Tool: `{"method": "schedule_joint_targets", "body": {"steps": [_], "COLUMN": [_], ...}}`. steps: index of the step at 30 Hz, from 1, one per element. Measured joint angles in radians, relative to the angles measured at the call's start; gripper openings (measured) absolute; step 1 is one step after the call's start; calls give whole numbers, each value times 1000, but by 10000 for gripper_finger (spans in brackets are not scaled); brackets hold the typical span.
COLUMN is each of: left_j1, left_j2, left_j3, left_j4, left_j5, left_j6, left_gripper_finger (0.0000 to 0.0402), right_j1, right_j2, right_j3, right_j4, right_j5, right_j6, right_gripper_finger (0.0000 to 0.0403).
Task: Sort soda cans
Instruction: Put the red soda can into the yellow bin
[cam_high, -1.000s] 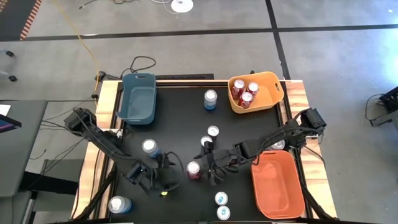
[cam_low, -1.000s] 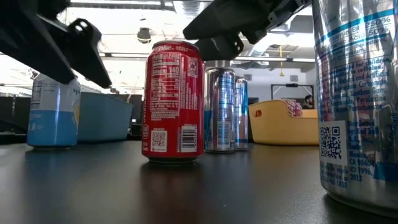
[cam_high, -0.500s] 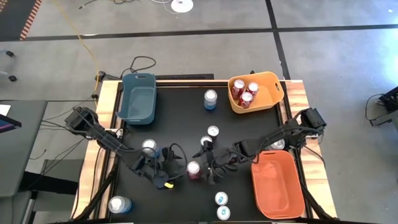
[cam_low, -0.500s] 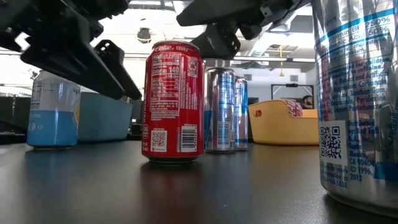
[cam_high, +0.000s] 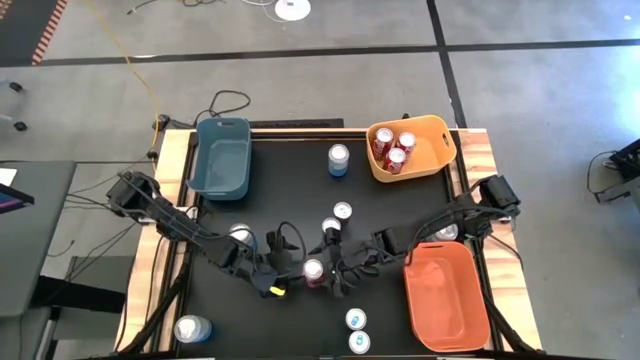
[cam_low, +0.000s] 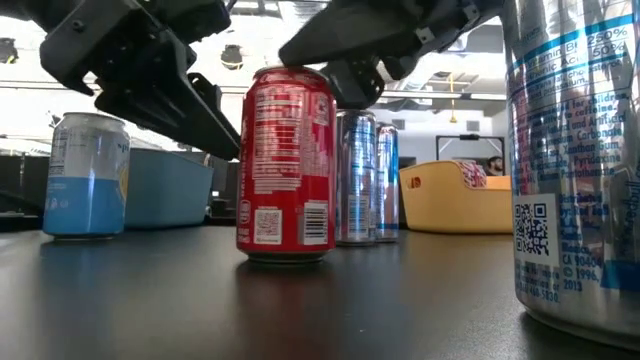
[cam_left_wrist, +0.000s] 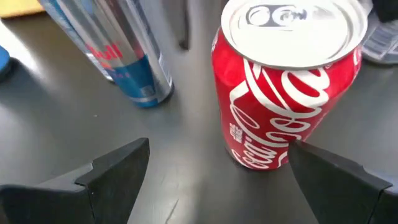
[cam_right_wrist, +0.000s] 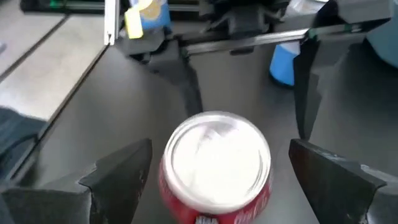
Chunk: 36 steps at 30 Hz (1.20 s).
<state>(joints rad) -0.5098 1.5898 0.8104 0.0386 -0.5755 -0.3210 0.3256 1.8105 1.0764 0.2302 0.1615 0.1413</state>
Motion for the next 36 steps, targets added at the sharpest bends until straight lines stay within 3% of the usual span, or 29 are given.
{"method": "schedule_joint_targets", "body": {"steps": [26,36], "left_j1": [6,6], "left_j2": [0,0], "left_j3": [1,1], "left_j4": [108,115], "left_j5": [17,17], "left_j6": [-2,-5], "left_gripper_finger": [378,378], "right_j1": [44,39], "right_j2": [3,1], "right_j3": [1,2], "right_j4": [-85,-100], "right_j5": [-5,-5], "right_j6": [-107,-121], "right_gripper_finger": [398,323]}}
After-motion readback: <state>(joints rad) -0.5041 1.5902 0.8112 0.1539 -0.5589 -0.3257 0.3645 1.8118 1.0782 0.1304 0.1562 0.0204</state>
